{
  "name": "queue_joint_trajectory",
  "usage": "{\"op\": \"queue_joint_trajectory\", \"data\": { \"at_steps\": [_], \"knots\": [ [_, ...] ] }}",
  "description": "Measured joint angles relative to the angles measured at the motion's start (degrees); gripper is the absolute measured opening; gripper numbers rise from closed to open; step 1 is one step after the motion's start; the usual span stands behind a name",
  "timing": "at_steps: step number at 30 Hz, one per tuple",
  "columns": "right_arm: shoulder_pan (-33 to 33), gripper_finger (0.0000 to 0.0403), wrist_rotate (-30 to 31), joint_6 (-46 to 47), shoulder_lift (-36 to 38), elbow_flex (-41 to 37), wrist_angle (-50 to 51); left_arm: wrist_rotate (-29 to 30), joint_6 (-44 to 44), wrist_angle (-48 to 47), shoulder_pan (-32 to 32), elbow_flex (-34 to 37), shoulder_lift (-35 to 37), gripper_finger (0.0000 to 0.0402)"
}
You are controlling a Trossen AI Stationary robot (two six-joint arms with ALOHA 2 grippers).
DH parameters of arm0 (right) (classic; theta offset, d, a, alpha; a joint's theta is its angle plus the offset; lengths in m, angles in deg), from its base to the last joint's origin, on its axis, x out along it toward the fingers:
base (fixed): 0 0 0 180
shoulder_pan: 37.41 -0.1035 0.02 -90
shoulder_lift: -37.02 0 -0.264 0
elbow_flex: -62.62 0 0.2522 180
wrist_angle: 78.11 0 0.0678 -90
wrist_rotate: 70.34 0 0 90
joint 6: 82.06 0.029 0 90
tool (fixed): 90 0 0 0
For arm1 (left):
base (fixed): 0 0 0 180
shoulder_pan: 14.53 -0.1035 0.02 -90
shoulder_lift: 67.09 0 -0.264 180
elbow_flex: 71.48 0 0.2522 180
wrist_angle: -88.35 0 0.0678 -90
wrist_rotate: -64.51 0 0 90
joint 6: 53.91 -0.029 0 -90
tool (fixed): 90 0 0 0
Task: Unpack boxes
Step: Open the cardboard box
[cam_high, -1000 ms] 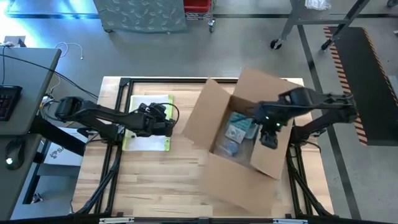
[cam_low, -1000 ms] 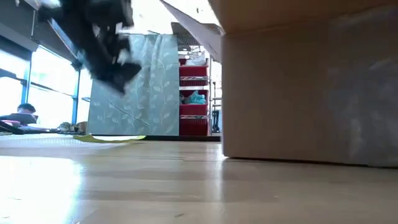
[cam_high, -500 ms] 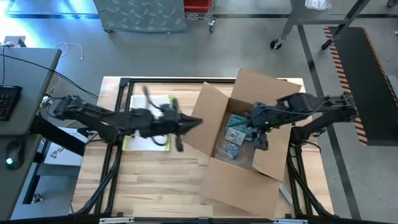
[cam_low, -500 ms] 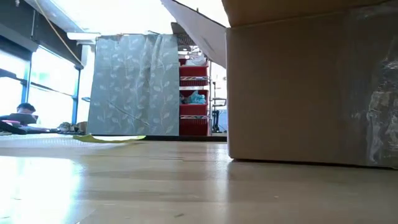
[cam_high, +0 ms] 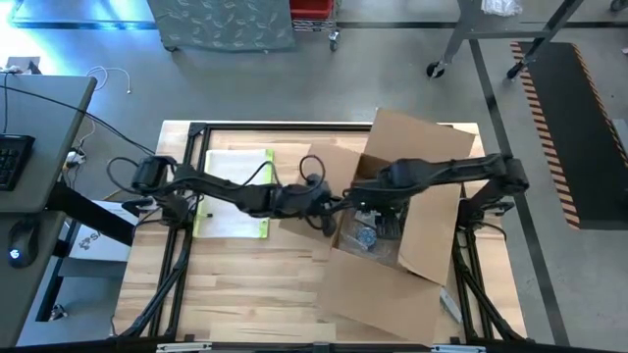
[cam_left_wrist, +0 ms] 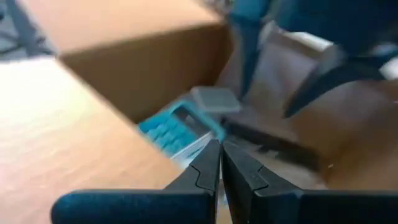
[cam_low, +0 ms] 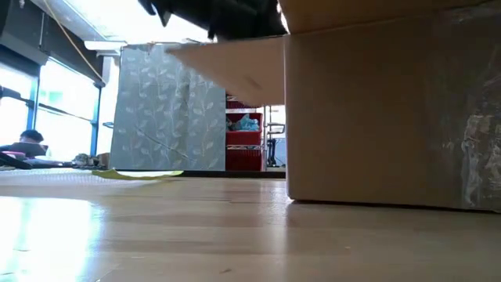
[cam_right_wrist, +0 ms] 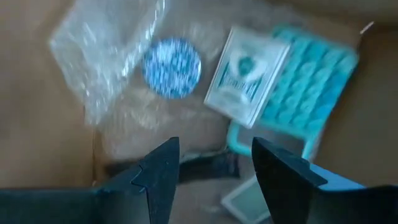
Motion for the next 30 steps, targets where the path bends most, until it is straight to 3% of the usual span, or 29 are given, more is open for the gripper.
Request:
{"op": "queue_joint_trajectory", "data": {
  "at_steps": [5, 9, 18, 25, 30],
  "knots": [
    [1.38, 0.0188, -5.78, 2.33, -3.12, 0.0, 7.04, -3.21, -1.49, -4.32, -2.63, -0.37, -1.49, 0.0],
    [-0.37, 0.0188, -12.31, 5.56, -2.38, 0.48, 6.34, -2.56, -2.06, -6.77, -3.8, -0.45, -1.92, 0.0],
    [-10.13, 0.0188, -13.74, 21.54, 4.86, 0.87, 6.9, 0.61, -3.52, -9.8, -5.39, -0.39, -1.91, 0.0],
    [-21.51, 0.0188, -10.27, 39.78, 12.86, 0.83, 6.51, 8.35, -3.53, -14.97, -5.46, -0.42, -1.67, 0.0],
    [-29.72, 0.0187, -0.71, 52.08, 17.11, 0.91, 5.97, 13.62, -1.56, -23.25, -5.42, -0.48, 0.01, 0.0]
  ]
}}
